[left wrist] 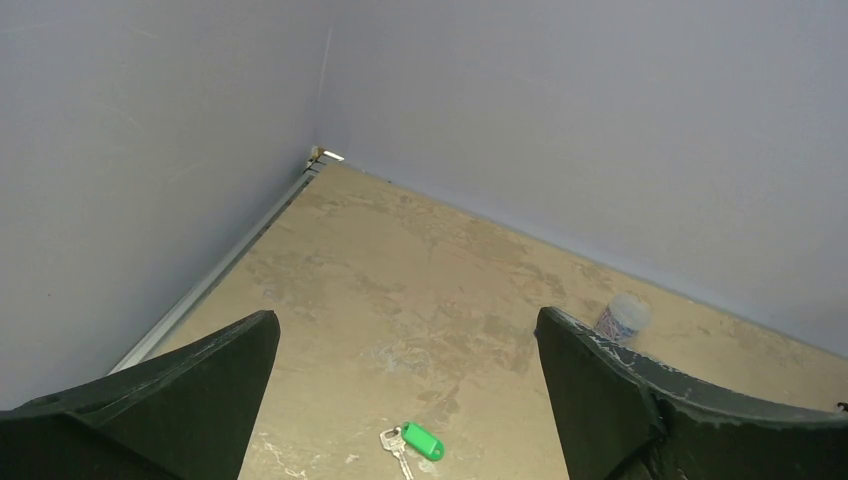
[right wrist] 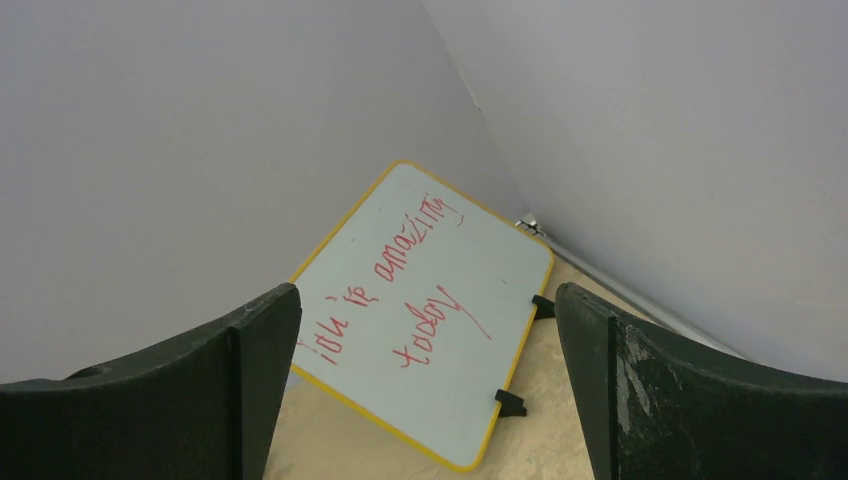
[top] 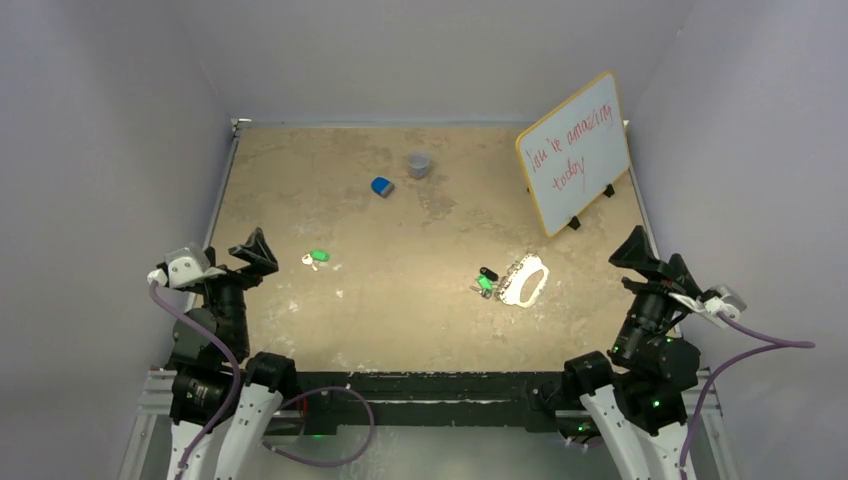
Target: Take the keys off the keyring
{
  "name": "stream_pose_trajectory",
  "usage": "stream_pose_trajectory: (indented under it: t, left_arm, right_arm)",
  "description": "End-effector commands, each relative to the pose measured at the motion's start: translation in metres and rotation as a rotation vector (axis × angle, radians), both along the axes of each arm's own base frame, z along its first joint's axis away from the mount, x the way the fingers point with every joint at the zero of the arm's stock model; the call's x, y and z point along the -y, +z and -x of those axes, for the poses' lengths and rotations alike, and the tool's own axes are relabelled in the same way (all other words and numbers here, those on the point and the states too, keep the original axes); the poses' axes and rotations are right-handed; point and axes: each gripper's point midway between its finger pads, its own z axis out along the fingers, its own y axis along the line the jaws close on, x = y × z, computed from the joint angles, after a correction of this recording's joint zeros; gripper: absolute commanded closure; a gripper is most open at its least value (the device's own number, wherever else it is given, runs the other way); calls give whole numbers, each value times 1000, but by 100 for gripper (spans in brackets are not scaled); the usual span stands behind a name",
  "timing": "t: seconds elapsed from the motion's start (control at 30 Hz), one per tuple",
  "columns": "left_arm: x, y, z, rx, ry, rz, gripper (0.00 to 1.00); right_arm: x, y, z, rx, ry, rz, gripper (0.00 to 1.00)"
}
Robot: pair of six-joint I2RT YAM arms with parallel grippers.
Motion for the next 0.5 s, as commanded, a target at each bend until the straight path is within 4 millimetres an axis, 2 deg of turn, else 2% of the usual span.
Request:
stream_pose_trajectory:
  t: [0.0, 0.47]
  left_arm:
    - [2, 5, -4, 14, -10, -18, 1]
    - [4, 7, -5, 16, -24, -22, 1]
  right_arm:
    - [3, 7, 4, 33, -11, 0, 1]
    - [-5, 11, 2, 33, 31, 18, 1]
